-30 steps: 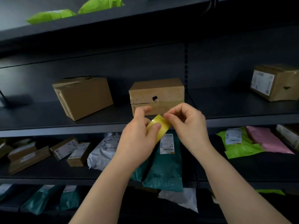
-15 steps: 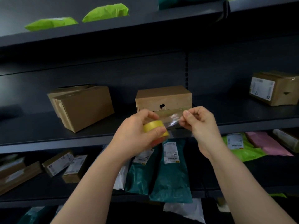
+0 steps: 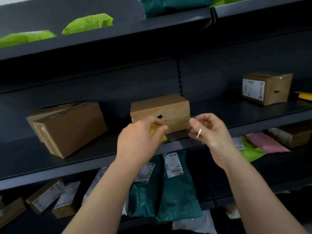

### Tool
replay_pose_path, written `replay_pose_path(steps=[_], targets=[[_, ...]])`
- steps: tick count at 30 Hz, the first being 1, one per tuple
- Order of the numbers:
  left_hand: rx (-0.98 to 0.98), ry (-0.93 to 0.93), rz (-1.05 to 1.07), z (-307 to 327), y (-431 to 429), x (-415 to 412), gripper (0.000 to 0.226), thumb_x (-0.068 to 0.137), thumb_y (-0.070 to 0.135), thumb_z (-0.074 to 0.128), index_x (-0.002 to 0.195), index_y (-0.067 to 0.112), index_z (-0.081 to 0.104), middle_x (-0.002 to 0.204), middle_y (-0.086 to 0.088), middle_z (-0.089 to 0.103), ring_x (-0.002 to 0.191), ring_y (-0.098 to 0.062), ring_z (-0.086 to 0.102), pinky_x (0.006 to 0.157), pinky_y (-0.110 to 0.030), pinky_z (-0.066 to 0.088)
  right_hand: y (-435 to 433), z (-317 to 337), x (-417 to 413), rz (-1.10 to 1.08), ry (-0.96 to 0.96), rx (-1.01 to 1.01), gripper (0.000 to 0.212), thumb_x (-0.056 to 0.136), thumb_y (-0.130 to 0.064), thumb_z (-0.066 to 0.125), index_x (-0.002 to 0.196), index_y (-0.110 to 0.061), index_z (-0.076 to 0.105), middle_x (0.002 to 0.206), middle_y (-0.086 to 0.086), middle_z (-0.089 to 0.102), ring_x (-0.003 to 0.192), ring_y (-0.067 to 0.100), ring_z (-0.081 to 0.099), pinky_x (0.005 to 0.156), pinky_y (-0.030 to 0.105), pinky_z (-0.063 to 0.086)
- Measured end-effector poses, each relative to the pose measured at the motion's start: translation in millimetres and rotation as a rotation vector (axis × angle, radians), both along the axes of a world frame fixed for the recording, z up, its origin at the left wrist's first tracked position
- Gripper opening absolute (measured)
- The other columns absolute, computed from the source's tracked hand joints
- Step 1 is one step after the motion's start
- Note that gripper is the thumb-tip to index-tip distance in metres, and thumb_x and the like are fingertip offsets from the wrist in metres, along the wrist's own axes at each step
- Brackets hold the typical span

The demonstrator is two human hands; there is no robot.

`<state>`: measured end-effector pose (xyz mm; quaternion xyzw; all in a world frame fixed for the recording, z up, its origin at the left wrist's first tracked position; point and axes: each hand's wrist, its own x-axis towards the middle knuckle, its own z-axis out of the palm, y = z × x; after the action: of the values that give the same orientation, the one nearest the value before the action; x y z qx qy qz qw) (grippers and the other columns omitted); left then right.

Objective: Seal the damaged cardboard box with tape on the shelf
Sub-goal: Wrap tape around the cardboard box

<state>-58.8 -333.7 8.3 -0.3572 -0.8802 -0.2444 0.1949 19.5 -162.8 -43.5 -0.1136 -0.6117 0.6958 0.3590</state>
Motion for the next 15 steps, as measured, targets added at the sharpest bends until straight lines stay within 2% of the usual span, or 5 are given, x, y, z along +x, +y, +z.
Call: replay_pose_path(steps=[2, 5, 9, 12, 15], targets=[[0.146, -0.107, -0.065, -7.3, 5.6, 3.9, 0.013, 0.092, 0.049, 0.058, 0.093, 0.040, 0.067, 0.084, 0.019, 0.065, 0.080, -0.004, 0.059, 0.068, -0.031, 0.051, -3.9, -0.8, 3.5, 0.054, 0.052, -0.002, 0.044, 0.067, -0.031, 0.079, 0.100, -0.013, 0.056, 0.085, -0.001, 0.063, 0.081, 0.010, 0.064, 0.082, 0.031, 0.056], [0.293, -0.271, -0.122, -16.1, 12.5, 7.1, 0.012, 0.092, 0.045, 0.061, 0.087, 0.039, 0.069, 0.081, 0.022, 0.065, 0.079, -0.001, 0.059, 0.072, -0.036, 0.055, -3.8, -1.3, 7.2, 0.034, 0.109, 0.062, 0.060, 0.049, -0.038, 0.080, 0.098, -0.017, 0.052, 0.091, 0.000, 0.063, 0.083, 0.007, 0.062, 0.075, 0.020, 0.052], [0.265, -0.263, -0.099, -20.9, 24.1, 11.9, 0.017, 0.090, 0.051, 0.060, 0.088, 0.039, 0.071, 0.082, 0.018, 0.068, 0.080, -0.004, 0.062, 0.073, -0.039, 0.056, 1.6, -2.2, 8.9, -0.103, 0.087, 0.235, 0.073, 0.044, -0.049, 0.084, 0.103, -0.026, 0.049, 0.103, -0.004, 0.063, 0.085, 0.005, 0.060, 0.079, 0.023, 0.049], [0.202, -0.269, -0.071, -20.7, 31.9, 15.8, 0.029, 0.088, 0.061, 0.056, 0.086, 0.038, 0.073, 0.077, 0.016, 0.069, 0.076, -0.006, 0.063, 0.069, -0.037, 0.056, 5.3, -3.8, 9.8, -0.168, 0.044, 0.375, 0.094, 0.040, -0.063, 0.087, 0.115, -0.027, 0.044, 0.117, -0.014, 0.057, 0.100, 0.000, 0.058, 0.083, 0.020, 0.046], [0.115, -0.253, -0.024, -22.4, 35.4, 18.8, 0.029, 0.090, 0.060, 0.054, 0.088, 0.037, 0.072, 0.077, 0.016, 0.068, 0.076, -0.008, 0.063, 0.065, -0.032, 0.053, 14.2, -5.2, 13.5, -0.220, -0.055, 0.483, 0.099, 0.039, -0.073, 0.078, 0.121, -0.033, 0.041, 0.126, -0.017, 0.050, 0.114, -0.001, 0.051, 0.089, 0.024, 0.044]])
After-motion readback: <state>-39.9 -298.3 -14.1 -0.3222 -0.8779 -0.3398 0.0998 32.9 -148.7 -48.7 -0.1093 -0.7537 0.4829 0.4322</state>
